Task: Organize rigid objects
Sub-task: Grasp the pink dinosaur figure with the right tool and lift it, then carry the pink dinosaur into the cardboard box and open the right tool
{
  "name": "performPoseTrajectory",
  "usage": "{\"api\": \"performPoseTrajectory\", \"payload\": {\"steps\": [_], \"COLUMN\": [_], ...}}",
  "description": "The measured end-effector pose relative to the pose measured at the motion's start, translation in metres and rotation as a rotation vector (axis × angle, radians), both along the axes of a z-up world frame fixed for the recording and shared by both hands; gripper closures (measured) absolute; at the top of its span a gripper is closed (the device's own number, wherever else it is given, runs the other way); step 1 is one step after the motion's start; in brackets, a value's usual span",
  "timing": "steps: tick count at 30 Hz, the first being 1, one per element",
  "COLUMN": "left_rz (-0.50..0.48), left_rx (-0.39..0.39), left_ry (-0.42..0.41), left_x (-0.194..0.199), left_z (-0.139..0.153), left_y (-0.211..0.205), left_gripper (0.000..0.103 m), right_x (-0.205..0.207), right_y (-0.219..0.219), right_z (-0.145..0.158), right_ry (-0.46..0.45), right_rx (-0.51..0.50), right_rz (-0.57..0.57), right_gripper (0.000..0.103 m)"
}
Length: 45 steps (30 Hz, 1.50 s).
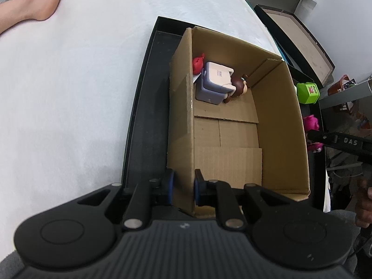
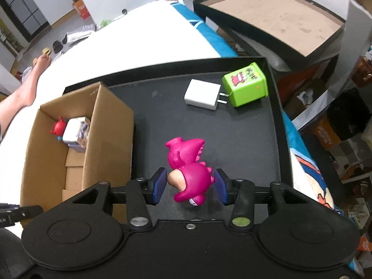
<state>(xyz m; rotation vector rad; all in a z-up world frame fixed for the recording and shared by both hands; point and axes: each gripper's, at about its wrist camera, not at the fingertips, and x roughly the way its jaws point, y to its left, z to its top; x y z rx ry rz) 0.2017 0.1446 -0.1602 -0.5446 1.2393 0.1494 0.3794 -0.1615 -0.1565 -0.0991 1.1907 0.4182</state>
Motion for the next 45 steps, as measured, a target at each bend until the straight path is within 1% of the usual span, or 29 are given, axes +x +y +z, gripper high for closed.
{"api": "performPoseTrajectory", "payload": {"steps": [13,20,28,33,35,37,41,43,45], "left_rz": [-0.01,-0.014,-0.024,-0.022,-0.02,-0.013,-0.024,-0.037,-0.041], "left_rx": [-0.002,-0.011,-0.023,-0.044,-0.055,-0.082,-0.088,-0.089,-0.096], "left_ry": [-0.009,-0.015,-0.026,-0.027,-0.026,-0.026,-0.029,-0.03,-0.034], "left_x": [-0.002,-0.002,-0.003,-0.004,-0.004,-0.005,-0.006,-0.005,-0.005], "left_z": [0.001,0.0,0.001,-0.001,-0.002,-0.003,-0.004,-0.004,-0.005], "left_y": [0.0,0.001,0.002,0.006,0.007,0.01,0.013,0.013,0.014], "left_gripper": [0.087,0.086,0.085,0.085,0.085,0.085,0.085,0.085,0.085], "right_x": [-0.002,-0.007,-0.015,-0.019,-0.021,-0.024,-0.027,-0.03,-0.034], "right_y": [0.004,0.023,0.047,0.062,0.068,0.075,0.085,0.09,0.097], "right_z": [0.043,0.067,0.085,0.086,0.084,0.081,0.074,0.068,0.06], "right_ry": [-0.044,-0.077,-0.107,-0.118,-0.114,-0.114,-0.113,-0.113,-0.116], "right_rx": [0.063,0.101,0.14,0.188,0.202,0.207,0.22,0.214,0.176], "right_rz": [-0.036,-0.017,0.009,0.013,0.016,0.024,0.032,0.048,0.058], "right_gripper": [0.059,0.059,0.059,0.059,0.059,0.059,0.058,0.058,0.058]}}
